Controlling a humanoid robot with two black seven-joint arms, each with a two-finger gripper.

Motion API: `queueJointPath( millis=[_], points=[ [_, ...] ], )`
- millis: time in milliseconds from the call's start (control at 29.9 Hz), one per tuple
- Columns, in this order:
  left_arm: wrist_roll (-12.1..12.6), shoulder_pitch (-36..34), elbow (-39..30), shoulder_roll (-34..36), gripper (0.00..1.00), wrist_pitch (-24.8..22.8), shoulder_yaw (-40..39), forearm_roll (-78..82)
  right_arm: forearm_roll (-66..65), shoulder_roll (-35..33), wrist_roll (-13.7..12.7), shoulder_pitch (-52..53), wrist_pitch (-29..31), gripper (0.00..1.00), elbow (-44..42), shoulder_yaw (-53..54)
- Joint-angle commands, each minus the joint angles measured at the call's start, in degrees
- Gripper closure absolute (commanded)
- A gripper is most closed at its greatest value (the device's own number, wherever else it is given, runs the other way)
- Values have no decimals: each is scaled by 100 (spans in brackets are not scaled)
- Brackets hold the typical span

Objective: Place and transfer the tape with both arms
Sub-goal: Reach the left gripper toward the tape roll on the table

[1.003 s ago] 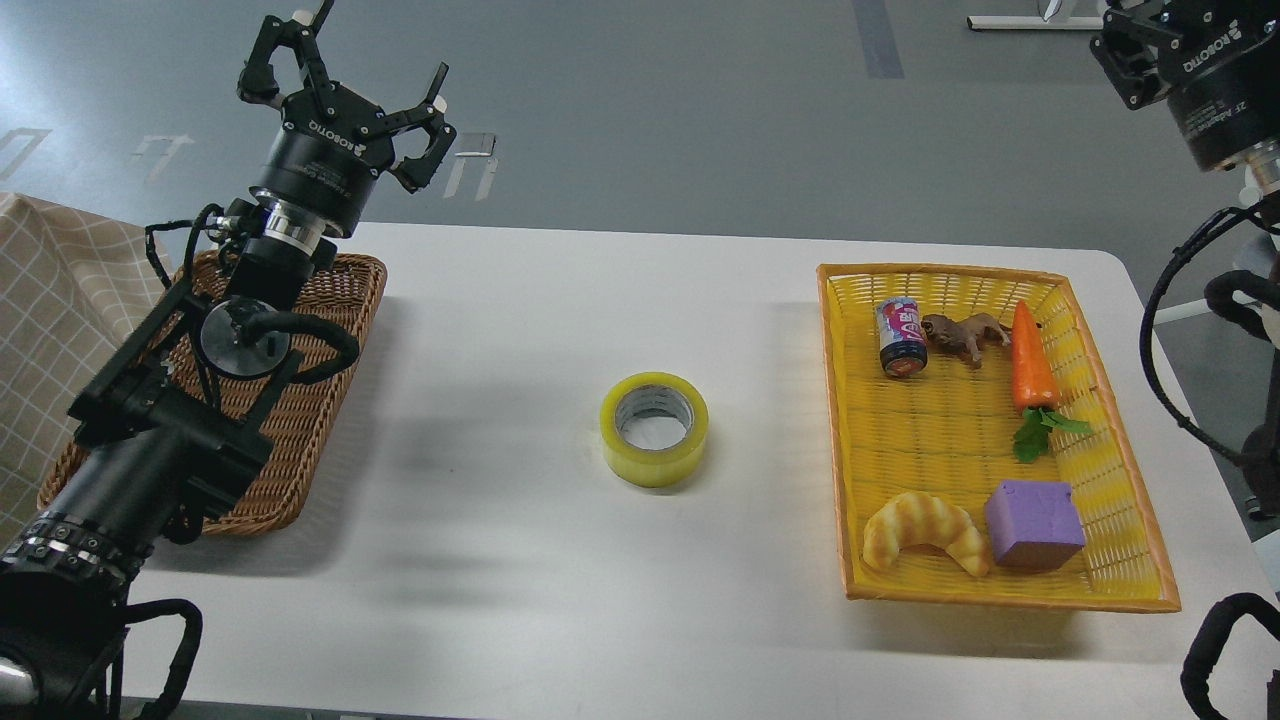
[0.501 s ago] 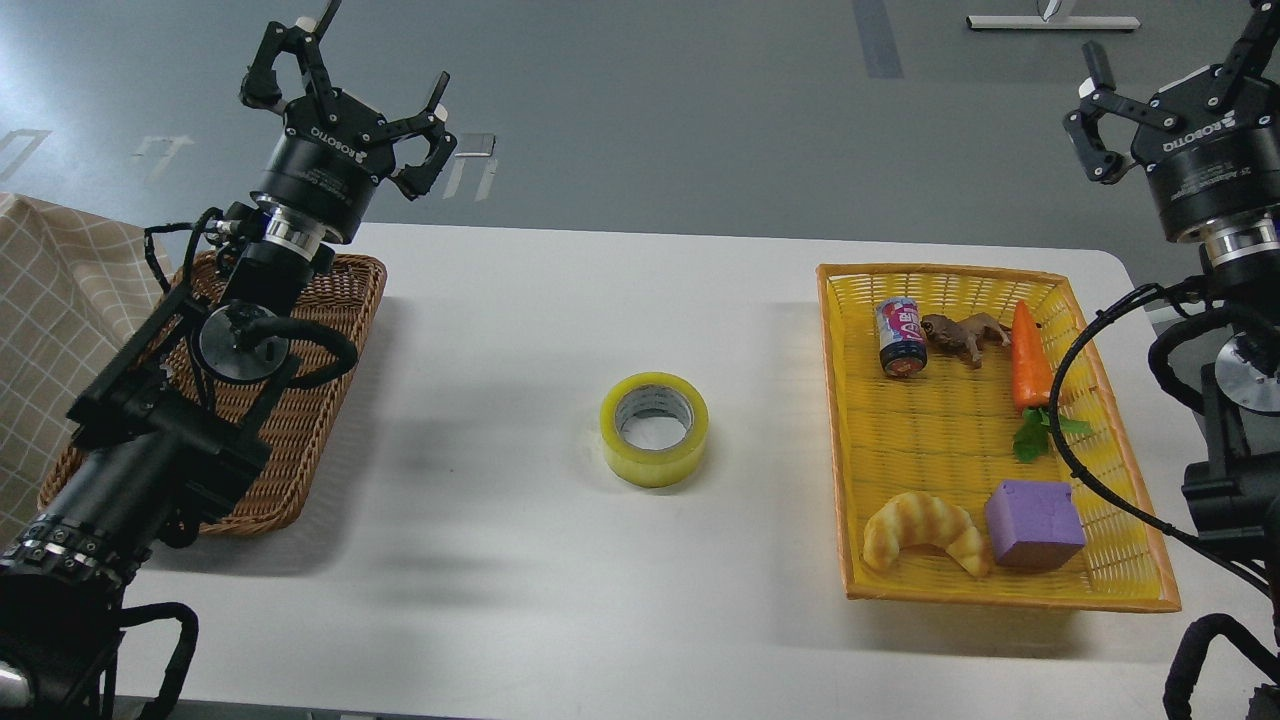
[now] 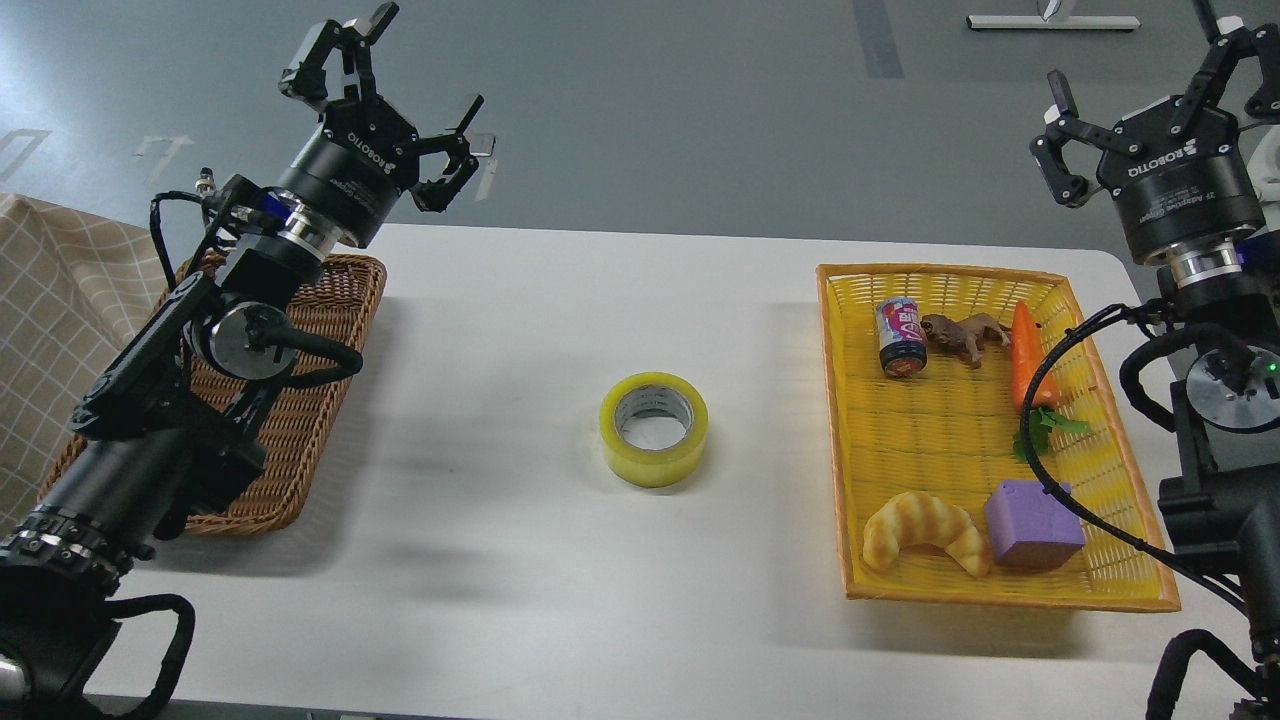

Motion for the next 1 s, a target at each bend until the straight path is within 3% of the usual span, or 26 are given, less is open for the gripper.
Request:
queueJointPath(
  millis=[0, 267, 468, 735, 969],
  points=[
    [-17, -124, -80, 176, 2, 0, -8, 784, 4, -15, 9, -42, -1, 0, -10, 9],
    [-79, -195, -599, 625, 2, 0, 0, 2176, 12, -15, 70, -341, -1, 0, -37, 61],
    [-509, -204, -1072, 862, 2, 0, 0, 3132, 47, -15, 149, -543, -1, 0, -54, 96],
    [-518, -152, -1864, 951, 2, 0, 53, 4284, 215, -42, 167, -719, -1, 0, -63, 96],
    [-474, -379, -2233, 907, 2, 0, 1123, 5732, 215, -42, 176, -807, -1, 0, -72, 96]
  ],
)
